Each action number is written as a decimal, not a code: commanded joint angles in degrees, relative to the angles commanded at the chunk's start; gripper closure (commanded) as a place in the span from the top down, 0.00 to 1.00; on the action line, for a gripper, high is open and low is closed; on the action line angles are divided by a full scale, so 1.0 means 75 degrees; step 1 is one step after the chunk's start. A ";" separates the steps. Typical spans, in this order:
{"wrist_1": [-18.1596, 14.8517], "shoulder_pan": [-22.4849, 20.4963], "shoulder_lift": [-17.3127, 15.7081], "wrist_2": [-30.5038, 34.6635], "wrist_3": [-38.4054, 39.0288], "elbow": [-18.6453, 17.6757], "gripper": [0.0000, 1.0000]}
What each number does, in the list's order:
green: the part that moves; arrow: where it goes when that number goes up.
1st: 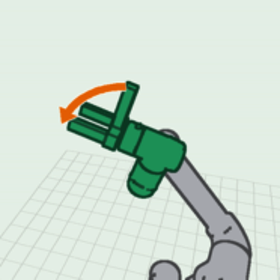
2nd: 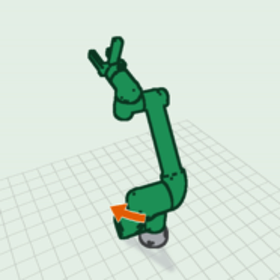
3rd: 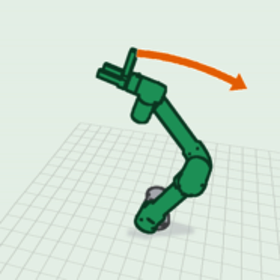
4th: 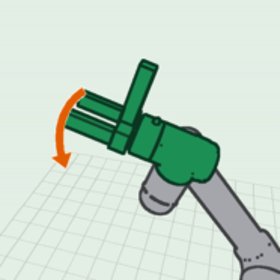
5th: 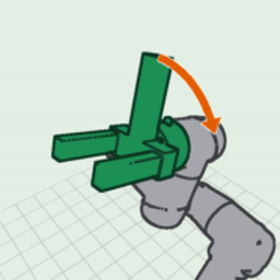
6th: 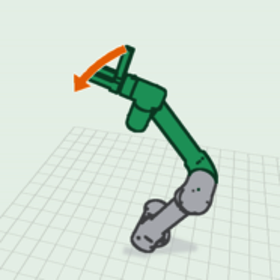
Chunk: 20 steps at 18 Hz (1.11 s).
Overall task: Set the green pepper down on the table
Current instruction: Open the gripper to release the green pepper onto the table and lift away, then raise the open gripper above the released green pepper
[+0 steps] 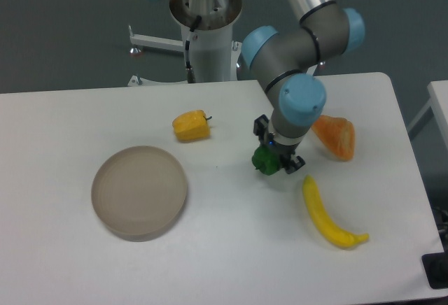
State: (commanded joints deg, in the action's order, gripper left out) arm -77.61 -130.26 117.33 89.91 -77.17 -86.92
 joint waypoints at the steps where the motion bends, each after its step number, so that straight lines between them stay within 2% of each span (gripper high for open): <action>1: 0.0000 0.0082 -0.0012 -0.0197 0.0302 -0.0071 0.06; 2: 0.0011 0.0082 0.0000 -0.0675 0.0549 -0.0060 0.12; 3: 0.0023 0.0083 0.0012 -0.0889 0.0609 -0.0060 0.30; 4: 0.0116 0.0083 0.0000 -0.0844 0.0621 -0.0060 0.75; 5: 0.0245 0.0094 -0.0023 -0.0798 0.0621 -0.0071 1.00; 8: 0.0410 0.0048 -0.0129 -0.0727 0.0587 0.0068 1.00; 11: 0.0305 -0.0233 -0.0362 -0.0318 0.0469 0.0432 1.00; 14: 0.0281 -0.0432 -0.0422 -0.0270 0.0399 0.0888 1.00; 20: 0.0305 -0.0808 -0.0539 -0.0270 -0.0924 0.1264 1.00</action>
State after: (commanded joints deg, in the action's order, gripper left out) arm -75.32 -136.31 113.29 87.89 -84.10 -77.43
